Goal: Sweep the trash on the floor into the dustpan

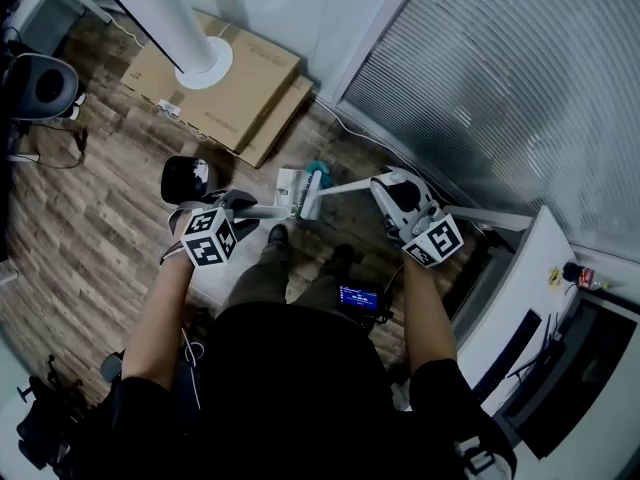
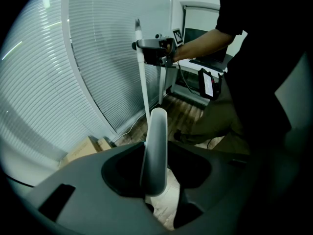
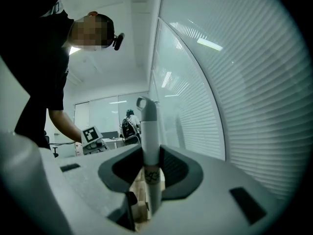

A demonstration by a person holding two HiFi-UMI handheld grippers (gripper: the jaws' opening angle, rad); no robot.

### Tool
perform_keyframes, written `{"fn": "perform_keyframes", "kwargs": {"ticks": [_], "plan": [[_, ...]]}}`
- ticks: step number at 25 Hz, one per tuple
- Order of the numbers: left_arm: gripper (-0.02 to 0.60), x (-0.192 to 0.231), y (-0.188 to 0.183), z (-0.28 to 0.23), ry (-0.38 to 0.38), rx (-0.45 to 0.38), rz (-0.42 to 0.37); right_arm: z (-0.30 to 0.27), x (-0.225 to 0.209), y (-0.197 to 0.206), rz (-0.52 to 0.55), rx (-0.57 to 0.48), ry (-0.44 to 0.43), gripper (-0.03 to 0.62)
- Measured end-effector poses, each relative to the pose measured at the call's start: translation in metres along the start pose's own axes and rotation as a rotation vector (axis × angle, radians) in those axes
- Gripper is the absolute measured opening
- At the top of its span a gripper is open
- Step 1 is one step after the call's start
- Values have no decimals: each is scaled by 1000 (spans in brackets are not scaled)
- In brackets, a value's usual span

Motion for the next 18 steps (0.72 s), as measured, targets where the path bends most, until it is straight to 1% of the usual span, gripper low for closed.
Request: {"fn": "perform_keyframes", "kwargs": {"ticks": [4, 9, 14, 16, 18], "plan": [[133, 1, 3, 0, -10, 8, 28, 31, -8, -22, 10, -15, 29, 109], [132, -3, 4, 0, -38, 29, 103, 54, -19, -44, 62, 4, 38, 108], [130, -15, 3, 3, -59, 43, 206, 53, -43, -51, 134, 73, 57, 106], [130, -21, 6, 6, -86, 49, 265, 45, -52, -49, 164, 103, 54, 106], [130, -27, 11, 12, -124, 47, 339, 33, -59, -44, 191, 139, 28, 106]]}}
Point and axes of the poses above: the fingertips, and each gripper's own axes: z backward along the fingers, x to its left, y out of its underside, the point moved 6 cm from there along z, backward along the fingers, and after that the axes turned 11 degrees about -z, right-handed, at the moved point
